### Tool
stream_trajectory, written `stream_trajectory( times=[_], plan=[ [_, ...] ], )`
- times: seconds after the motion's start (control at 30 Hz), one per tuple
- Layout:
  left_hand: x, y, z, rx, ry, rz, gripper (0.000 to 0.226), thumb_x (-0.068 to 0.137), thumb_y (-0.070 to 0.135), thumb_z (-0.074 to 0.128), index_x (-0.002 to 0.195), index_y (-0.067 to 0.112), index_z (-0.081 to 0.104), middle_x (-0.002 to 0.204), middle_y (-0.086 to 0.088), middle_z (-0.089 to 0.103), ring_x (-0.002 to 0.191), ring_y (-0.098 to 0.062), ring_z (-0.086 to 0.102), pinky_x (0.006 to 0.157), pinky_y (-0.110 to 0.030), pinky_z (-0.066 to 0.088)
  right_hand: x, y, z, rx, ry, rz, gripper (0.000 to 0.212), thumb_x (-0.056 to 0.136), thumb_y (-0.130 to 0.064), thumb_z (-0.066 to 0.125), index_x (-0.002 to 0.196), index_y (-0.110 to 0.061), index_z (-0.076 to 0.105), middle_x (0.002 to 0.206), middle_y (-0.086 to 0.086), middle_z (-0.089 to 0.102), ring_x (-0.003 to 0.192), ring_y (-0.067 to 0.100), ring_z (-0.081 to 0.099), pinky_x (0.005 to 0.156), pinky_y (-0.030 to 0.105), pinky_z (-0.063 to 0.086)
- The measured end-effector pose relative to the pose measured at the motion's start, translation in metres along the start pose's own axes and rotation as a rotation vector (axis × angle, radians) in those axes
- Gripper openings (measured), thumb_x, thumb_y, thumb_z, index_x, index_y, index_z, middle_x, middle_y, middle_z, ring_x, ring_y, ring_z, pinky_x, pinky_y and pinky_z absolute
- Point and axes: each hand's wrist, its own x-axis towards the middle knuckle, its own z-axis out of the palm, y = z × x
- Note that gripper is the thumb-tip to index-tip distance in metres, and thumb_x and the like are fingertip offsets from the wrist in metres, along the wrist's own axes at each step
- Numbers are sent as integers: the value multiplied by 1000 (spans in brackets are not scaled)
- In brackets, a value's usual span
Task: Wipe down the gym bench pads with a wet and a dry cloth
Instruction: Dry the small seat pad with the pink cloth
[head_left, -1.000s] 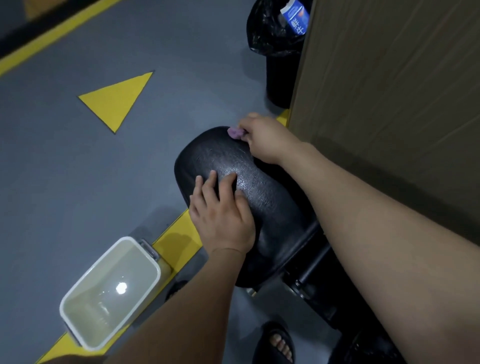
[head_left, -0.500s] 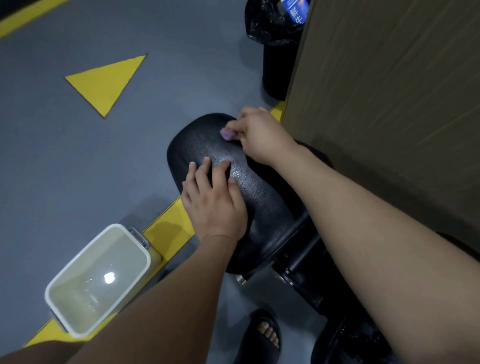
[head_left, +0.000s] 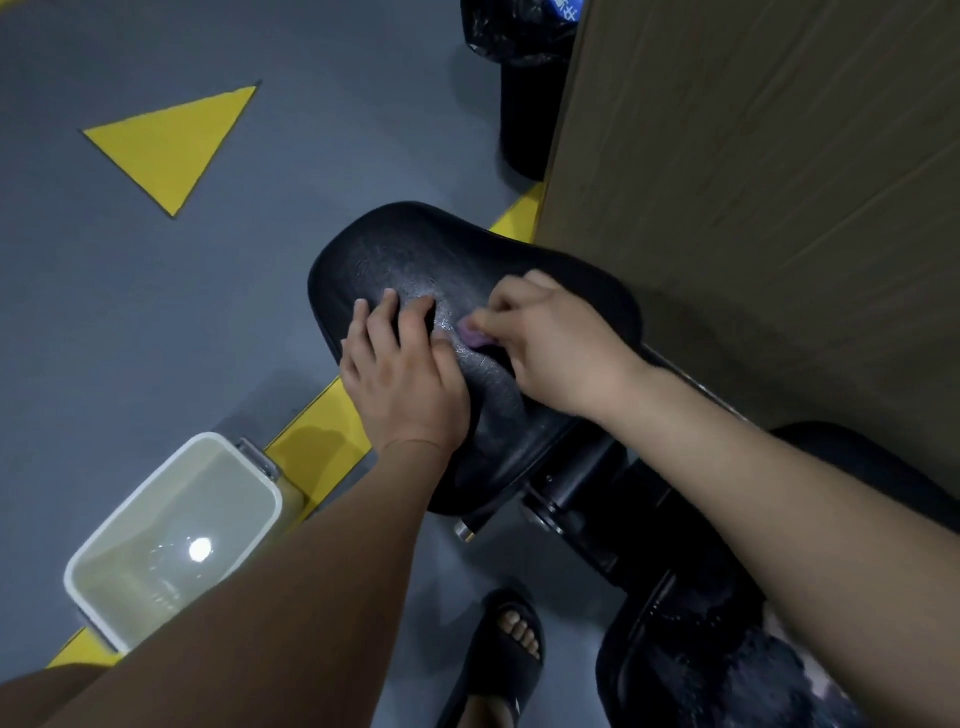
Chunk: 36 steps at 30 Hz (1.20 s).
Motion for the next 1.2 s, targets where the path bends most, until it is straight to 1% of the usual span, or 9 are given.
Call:
stream_trajectory(
  times=[0.17, 0.4, 0.53, 0.6, 0.67, 0.77, 0.83, 1.03, 1.2],
  plan=[
    [0, -2, 1, -6, 19, -4, 40, 99, 37, 38, 134, 32, 56, 155, 1, 43, 150, -26, 25, 118, -53, 24, -19, -4, -8, 43, -50, -125, 26, 92, -8, 62, 108, -21, 76, 96, 0, 60, 85, 24, 51, 68, 37, 51],
    [-1, -1, 0, -16, 15, 5, 39, 99, 36, 39, 133, 31, 57, 155, 0, 43, 150, -27, 25, 117, -55, 25, 17, 17, 0, -69, 138, 118, 21, 89, -6, 64, 97, -22, 74, 88, 3, 57, 79, 23, 44, 66, 42, 53],
    [0, -1, 2, -18, 33, 9, 38, 97, 35, 42, 132, 30, 58, 153, -2, 45, 150, -29, 27, 117, -56, 26, -44, -20, -9, 64, -5, -92, 28, 96, -6, 53, 109, -18, 74, 94, 5, 58, 84, 24, 48, 71, 36, 47],
    [0, -1, 2, -23, 38, 14, 38, 97, 34, 42, 131, 29, 58, 153, -2, 46, 150, -29, 28, 117, -56, 26, -51, -17, -16, 81, -34, -127, 36, 104, -15, 39, 111, -19, 74, 96, 5, 58, 85, 25, 51, 74, 36, 49],
    [0, -1, 0, -23, 29, 13, 38, 98, 35, 41, 132, 29, 58, 154, -2, 45, 150, -28, 26, 118, -56, 25, -29, 6, -14, -2, 42, -68, 33, 103, -17, 43, 108, -23, 75, 94, 5, 59, 84, 28, 51, 72, 40, 51],
    [-1, -1, -2, -38, 22, 13, 39, 98, 35, 41, 133, 29, 58, 154, -2, 44, 151, -27, 25, 119, -55, 23, 9, 38, -9, -105, 186, 173, 27, 87, 0, 60, 97, -20, 76, 84, 8, 56, 77, 31, 49, 66, 45, 53],
    [-1, 0, -1, -46, 25, 14, 39, 98, 35, 41, 133, 29, 57, 154, -2, 44, 150, -27, 25, 118, -54, 23, 11, 28, -2, -84, 219, 237, 28, 83, 1, 59, 96, -17, 76, 84, 8, 56, 77, 30, 49, 64, 44, 53],
    [0, -4, 2, -27, 54, 23, 39, 97, 35, 42, 132, 28, 59, 153, -3, 46, 149, -29, 28, 117, -54, 25, -26, -7, -9, 15, 27, -82, 27, 96, -12, 55, 112, -19, 75, 96, 5, 60, 85, 25, 51, 70, 32, 47],
    [-1, -4, 2, -26, 53, 22, 39, 97, 34, 43, 133, 28, 58, 154, -2, 45, 149, -28, 27, 118, -52, 24, 31, 36, -5, -131, 149, 205, 27, 85, 1, 60, 97, -17, 76, 88, 10, 58, 82, 34, 52, 69, 44, 54]
  ],
)
